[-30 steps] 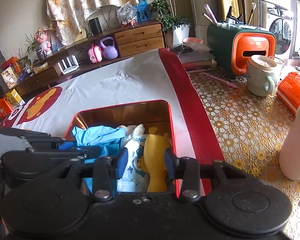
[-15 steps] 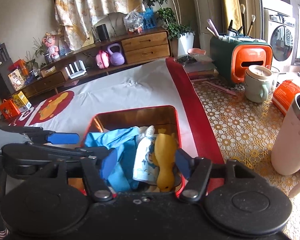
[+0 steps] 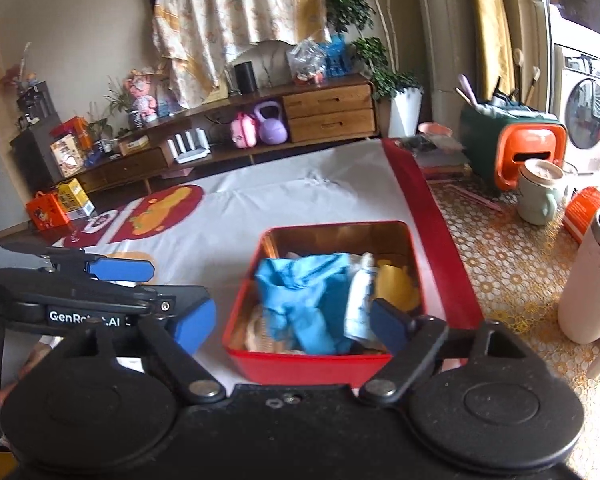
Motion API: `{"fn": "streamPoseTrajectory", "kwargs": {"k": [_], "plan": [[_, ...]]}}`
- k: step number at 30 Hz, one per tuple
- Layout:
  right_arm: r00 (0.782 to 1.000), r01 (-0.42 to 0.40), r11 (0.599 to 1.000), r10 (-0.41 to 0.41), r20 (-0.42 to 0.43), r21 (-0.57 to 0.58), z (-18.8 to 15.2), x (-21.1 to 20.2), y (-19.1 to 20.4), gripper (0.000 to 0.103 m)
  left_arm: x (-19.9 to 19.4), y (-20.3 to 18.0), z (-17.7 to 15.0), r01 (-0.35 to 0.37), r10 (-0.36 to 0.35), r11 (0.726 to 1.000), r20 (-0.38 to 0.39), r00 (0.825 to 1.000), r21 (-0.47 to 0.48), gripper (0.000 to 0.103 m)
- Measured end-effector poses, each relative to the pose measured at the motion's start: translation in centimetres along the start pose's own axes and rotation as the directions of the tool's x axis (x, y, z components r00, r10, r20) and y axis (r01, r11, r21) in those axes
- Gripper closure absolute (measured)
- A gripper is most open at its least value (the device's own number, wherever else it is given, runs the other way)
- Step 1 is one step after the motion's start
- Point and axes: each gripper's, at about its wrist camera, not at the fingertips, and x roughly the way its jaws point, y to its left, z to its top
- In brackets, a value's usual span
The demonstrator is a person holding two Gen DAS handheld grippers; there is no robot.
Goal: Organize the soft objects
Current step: 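Move the right tool to the white towel while the left tool reaches the tissue pack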
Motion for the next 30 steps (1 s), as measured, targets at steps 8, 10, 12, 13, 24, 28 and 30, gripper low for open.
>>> {"fn": "streamPoseTrajectory", "kwargs": {"k": [8,10,12,13,24,28,30], "plan": [[0.999,-0.044,0.998,0.044,0.003,-0.054,-0.4,-1.1,4.7,0.005,-4.9,3.2,-1.8,-0.006,0.008,0.999,0.045,0.999,-0.04,0.017],[0.999,-0.052,0.996,0.052,-0.005,-0.067,-0.6,-1.1,5.9,0.005,-5.9,4.2,-2.2,-0.006,0.009,0.998,0.058,0.998,-0.056,0.016],[0.998,-0.065,0.995,0.064,-0.012,-0.077,-0.7,-0.9,6.9,0.005,-6.8,5.4,-2.7,-0.008,0.013,0.997,0.068,0.998,-0.071,0.013],[0.997,-0.071,0.994,0.07,-0.015,-0.08,-0.8,-0.8,7.4,0.005,-7.3,5.9,-3.0,-0.012,0.018,0.997,0.073,0.997,-0.077,0.011],[0.989,-0.134,0.983,0.126,-0.074,-0.122,-2.2,1.2,12.4,0.005,-10.4,12.7,-6.0,-0.074,0.095,0.983,0.116,0.989,-0.169,0.0],[0.985,-0.154,0.977,0.141,-0.097,-0.147,-2.9,2.2,14.3,0.005,-10.6,15.6,-7.1,-0.103,0.129,0.97,0.103,0.986,-0.222,0.0],[0.984,-0.156,0.975,0.14,-0.108,-0.157,-3.2,2.8,15.2,0.005,-10.7,17.1,-7.6,-0.113,0.137,0.964,0.088,0.987,-0.24,0.0]]}}
